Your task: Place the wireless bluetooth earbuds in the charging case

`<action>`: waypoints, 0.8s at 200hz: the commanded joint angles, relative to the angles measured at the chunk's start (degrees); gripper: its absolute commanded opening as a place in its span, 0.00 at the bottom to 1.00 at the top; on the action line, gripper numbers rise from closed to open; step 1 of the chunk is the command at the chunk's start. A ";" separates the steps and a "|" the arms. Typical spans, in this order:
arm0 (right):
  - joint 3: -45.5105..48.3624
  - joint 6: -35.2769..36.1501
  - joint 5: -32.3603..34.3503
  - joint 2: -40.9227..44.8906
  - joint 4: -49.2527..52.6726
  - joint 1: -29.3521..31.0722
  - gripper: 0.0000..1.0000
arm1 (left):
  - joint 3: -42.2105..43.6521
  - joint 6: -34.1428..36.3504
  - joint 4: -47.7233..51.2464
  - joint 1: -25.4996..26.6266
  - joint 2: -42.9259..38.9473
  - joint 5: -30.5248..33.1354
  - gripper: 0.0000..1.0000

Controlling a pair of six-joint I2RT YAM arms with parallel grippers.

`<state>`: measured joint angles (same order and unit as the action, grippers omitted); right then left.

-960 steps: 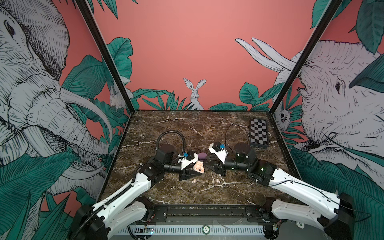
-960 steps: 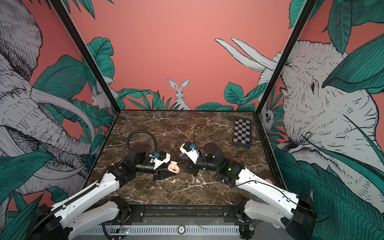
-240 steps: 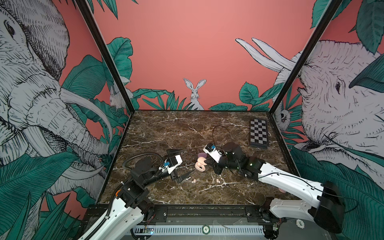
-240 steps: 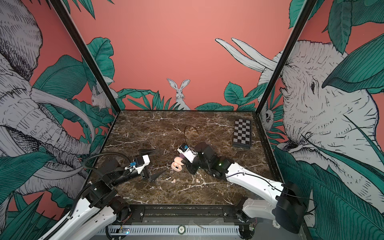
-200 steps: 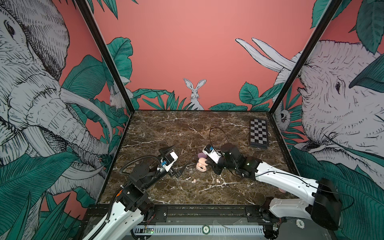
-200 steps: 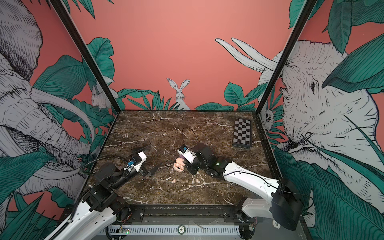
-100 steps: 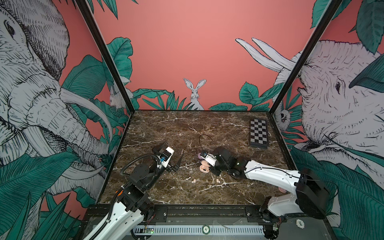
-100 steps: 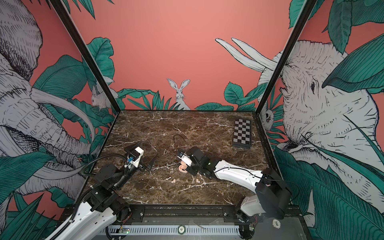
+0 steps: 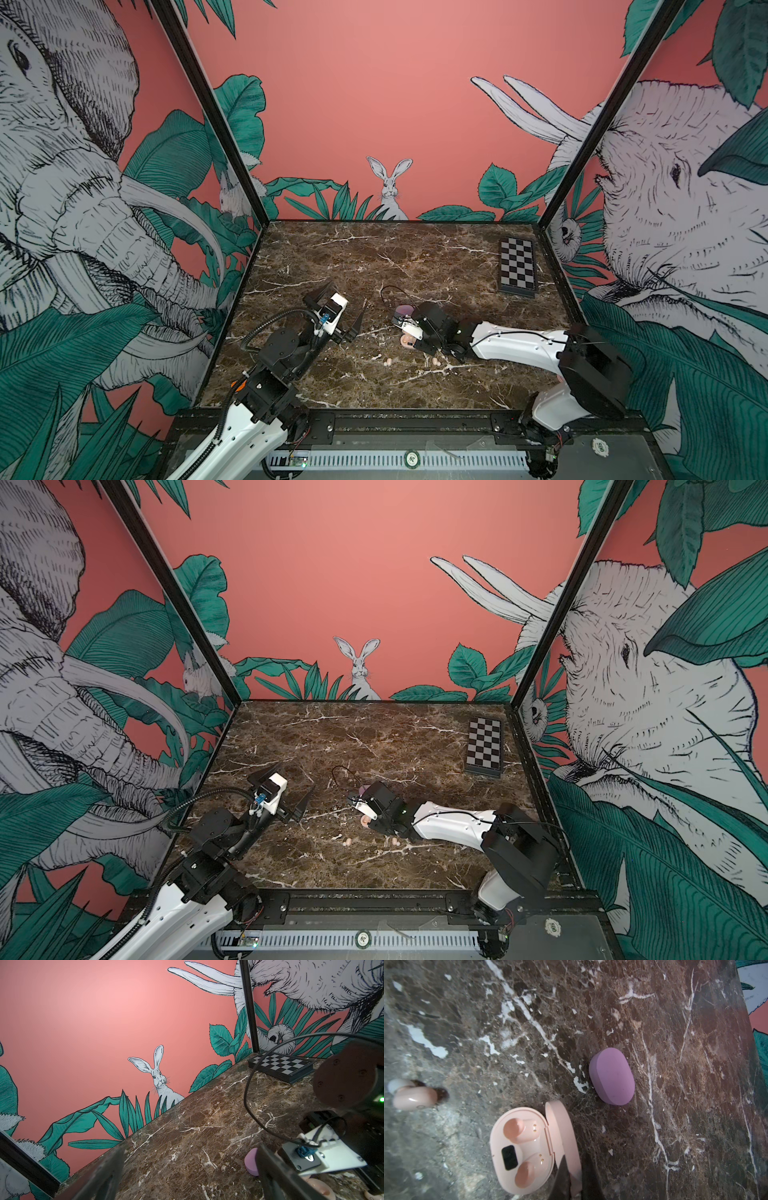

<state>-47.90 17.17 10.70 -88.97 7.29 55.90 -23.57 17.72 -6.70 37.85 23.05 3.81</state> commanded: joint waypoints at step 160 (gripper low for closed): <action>-2.29 5.00 2.14 -4.02 -6.80 0.47 0.04 | 1.07 1.35 -1.94 0.21 1.29 -0.65 0.99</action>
<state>-48.53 21.15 12.43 -92.18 2.70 56.01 -23.16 18.17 -6.81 37.85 24.10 3.66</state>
